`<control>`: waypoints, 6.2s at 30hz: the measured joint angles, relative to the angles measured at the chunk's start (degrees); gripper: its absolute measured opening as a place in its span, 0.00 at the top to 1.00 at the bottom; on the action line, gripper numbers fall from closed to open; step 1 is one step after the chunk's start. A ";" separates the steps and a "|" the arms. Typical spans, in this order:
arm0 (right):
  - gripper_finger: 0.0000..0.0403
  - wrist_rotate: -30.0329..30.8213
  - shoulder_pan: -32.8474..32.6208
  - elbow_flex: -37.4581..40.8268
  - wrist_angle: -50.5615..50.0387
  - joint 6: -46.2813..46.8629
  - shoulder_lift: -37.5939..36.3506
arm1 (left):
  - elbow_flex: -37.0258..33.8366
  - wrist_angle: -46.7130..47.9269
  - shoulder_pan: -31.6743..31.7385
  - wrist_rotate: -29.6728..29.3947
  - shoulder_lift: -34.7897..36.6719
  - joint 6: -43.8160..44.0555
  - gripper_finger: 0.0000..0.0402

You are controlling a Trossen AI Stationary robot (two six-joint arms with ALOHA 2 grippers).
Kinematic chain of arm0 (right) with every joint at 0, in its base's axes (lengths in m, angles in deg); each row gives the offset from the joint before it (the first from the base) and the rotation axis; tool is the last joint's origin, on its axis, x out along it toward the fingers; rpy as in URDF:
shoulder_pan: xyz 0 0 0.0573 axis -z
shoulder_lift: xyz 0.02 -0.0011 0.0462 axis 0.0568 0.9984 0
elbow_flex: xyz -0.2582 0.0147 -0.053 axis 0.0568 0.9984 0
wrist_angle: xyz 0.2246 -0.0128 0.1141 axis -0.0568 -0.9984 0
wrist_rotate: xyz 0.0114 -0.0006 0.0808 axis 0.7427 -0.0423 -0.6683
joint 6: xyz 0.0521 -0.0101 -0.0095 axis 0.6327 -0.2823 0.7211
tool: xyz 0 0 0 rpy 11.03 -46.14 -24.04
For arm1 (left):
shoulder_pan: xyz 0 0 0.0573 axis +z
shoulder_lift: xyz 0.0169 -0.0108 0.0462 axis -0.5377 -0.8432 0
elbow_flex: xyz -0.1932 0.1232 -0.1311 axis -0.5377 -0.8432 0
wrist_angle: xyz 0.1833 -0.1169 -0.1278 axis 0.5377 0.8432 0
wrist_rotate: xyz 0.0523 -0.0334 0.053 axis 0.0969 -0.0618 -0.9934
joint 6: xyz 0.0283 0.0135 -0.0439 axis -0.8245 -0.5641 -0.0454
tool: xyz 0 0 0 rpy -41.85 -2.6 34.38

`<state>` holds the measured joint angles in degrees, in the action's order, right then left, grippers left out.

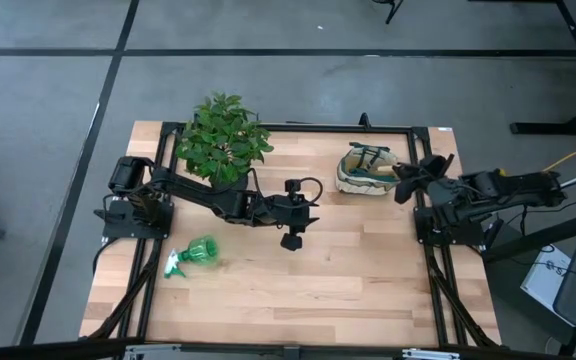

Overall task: Pick & Place Garden tools in Gardening bag
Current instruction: Put the brown hand rake into the white gardening bag, then put the green spray bottle into the white gardening bag

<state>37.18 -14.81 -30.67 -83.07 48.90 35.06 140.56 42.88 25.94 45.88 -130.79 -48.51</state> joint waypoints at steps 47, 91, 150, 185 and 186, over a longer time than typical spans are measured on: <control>0.43 -6.51 0.02 2.31 9.80 -2.21 2.32 | 0.00 0.01 0.00 0.00 0.00 0.02 0.62; 0.43 -47.60 -6.88 2.27 24.58 -42.09 3.85 | 0.09 40.01 -17.18 -0.60 14.13 40.22 0.64; 0.43 -47.45 -6.86 2.27 24.60 -42.07 3.87 | -14.82 75.35 -46.63 19.10 15.78 88.27 0.68; 0.43 -47.55 -6.88 2.27 24.58 -42.07 3.88 | -27.71 57.54 -44.21 0.71 15.80 83.21 0.62; 0.43 -47.55 -6.88 2.27 24.58 -42.07 3.87 | -27.71 56.68 -43.77 0.36 15.84 82.69 0.62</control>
<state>-10.37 -21.69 -28.40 -58.49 6.82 38.93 112.84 99.56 -17.83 46.24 -114.95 34.19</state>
